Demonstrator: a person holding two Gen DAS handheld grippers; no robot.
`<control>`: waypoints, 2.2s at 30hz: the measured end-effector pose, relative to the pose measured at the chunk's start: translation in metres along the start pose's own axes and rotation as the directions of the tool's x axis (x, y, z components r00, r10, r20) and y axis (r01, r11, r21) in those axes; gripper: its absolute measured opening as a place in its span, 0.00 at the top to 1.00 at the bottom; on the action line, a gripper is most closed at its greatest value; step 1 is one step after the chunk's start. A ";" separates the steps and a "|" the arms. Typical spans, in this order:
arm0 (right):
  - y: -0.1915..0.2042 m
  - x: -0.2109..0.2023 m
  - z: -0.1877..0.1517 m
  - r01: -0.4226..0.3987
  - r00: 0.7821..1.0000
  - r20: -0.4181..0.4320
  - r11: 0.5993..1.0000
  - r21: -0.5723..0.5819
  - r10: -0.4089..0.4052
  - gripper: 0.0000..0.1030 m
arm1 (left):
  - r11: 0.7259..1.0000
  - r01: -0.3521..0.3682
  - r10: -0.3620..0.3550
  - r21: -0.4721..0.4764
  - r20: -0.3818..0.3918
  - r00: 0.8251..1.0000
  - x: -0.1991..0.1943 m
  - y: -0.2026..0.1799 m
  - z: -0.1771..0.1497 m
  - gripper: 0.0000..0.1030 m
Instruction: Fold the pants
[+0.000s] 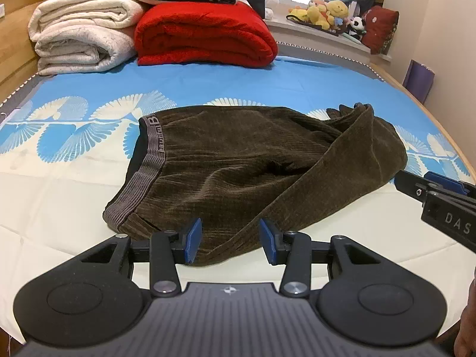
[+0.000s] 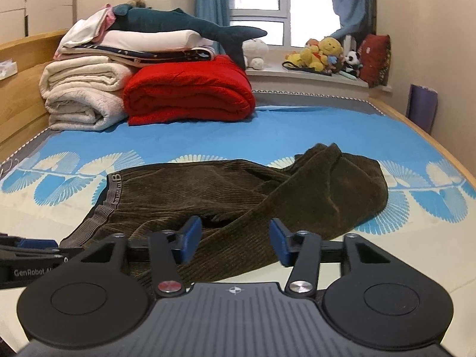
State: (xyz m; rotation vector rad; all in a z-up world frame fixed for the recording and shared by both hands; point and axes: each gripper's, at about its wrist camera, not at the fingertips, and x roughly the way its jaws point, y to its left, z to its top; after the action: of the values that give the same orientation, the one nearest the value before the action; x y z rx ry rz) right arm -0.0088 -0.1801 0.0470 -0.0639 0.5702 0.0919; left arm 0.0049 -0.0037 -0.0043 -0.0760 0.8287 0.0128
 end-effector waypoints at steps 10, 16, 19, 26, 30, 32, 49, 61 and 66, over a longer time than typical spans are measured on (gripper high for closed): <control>0.006 -0.002 0.000 -0.022 1.000 -0.006 1.000 -0.013 0.022 0.51 | 1.000 0.015 -0.015 0.007 -0.030 0.999 0.004 -0.001 -0.003 0.53; 0.002 0.002 -0.001 -0.009 1.000 -0.024 1.000 -0.002 0.009 0.51 | 1.000 0.016 -0.016 0.007 -0.035 0.999 0.004 -0.001 -0.004 0.53; 0.000 0.002 -0.002 -0.006 0.999 -0.032 1.000 0.011 0.007 0.51 | 1.000 0.019 -0.018 0.005 -0.032 0.999 0.005 0.000 -0.002 0.53; -0.002 0.003 -0.001 -0.010 0.999 -0.033 1.000 0.019 0.010 0.51 | 1.000 0.023 -0.023 0.005 -0.038 0.999 0.006 -0.003 -0.001 0.53; -0.003 0.005 -0.001 -0.016 0.999 -0.043 0.999 0.029 0.017 0.51 | 1.000 0.023 -0.023 0.009 -0.038 0.999 0.008 -0.003 -0.001 0.53; -0.003 0.005 0.000 -0.021 0.999 -0.047 0.999 0.030 0.022 0.51 | 1.000 0.025 -0.025 0.008 -0.039 0.999 0.008 -0.003 -0.001 0.53; -0.002 0.005 0.001 -0.025 0.999 -0.029 1.000 0.013 0.026 0.67 | 0.999 0.035 -0.035 -0.011 -0.033 0.999 0.001 0.003 0.003 0.54; -0.094 0.061 0.066 0.000 1.000 0.019 0.988 0.152 -0.003 0.76 | 0.974 0.074 -0.087 -0.213 -0.053 0.995 0.070 0.141 0.099 0.84; -0.125 0.132 0.069 0.053 0.998 -0.033 0.976 0.213 -0.047 0.59 | 0.971 -0.074 0.020 -0.229 -0.230 0.973 0.129 0.186 0.072 0.83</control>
State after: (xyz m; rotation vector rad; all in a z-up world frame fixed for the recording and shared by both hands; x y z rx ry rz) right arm 0.1516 -0.2897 0.0381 0.1300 0.6028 -0.0201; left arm 0.1372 0.1844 -0.0629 -0.2871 1.0551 0.1507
